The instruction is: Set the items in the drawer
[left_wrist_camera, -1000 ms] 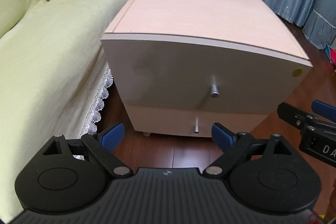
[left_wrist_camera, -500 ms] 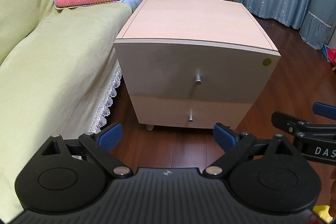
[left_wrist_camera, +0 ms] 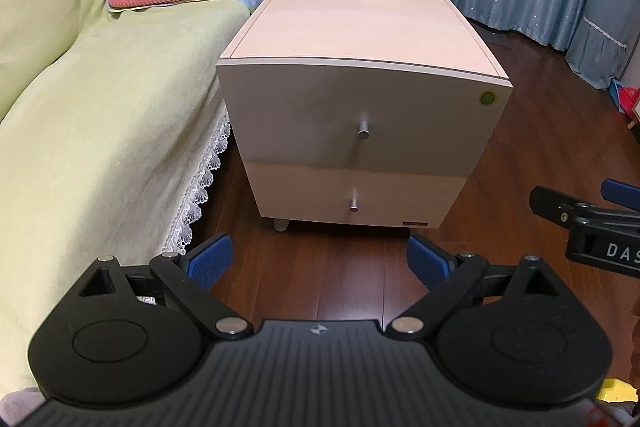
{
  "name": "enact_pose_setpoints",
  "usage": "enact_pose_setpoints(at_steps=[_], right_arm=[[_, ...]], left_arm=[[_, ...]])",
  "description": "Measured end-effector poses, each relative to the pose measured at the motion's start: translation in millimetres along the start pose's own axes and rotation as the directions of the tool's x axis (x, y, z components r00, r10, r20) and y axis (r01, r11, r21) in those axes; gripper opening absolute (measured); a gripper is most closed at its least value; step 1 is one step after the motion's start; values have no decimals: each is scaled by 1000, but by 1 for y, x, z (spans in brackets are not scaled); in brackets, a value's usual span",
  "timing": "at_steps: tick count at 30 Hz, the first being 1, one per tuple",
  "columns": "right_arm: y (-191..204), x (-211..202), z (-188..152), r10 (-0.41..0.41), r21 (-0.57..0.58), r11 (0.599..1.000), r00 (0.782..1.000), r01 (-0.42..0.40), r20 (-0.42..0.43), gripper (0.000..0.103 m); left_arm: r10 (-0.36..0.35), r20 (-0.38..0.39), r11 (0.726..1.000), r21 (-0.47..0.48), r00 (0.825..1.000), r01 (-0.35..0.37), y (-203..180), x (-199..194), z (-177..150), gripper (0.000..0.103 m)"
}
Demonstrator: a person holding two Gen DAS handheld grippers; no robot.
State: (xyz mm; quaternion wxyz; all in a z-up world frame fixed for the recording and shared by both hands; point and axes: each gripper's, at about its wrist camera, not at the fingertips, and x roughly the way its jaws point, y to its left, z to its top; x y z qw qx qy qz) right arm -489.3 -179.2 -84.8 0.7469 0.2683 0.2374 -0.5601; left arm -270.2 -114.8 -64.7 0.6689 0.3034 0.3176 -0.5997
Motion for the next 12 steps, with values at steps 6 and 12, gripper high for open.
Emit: enact_pose_setpoints(at_steps=[6,12], right_arm=[[-2,8,2,3,-2,1000,1000,-3,0,102],[-9,19,7,-14,20,1000,1000,14,-7,102]], left_arm=[[15,2,1000,-5,1000,-15,-1,5,5,95],[47,-32,999,-1,998,-47,-4,23,15,95]])
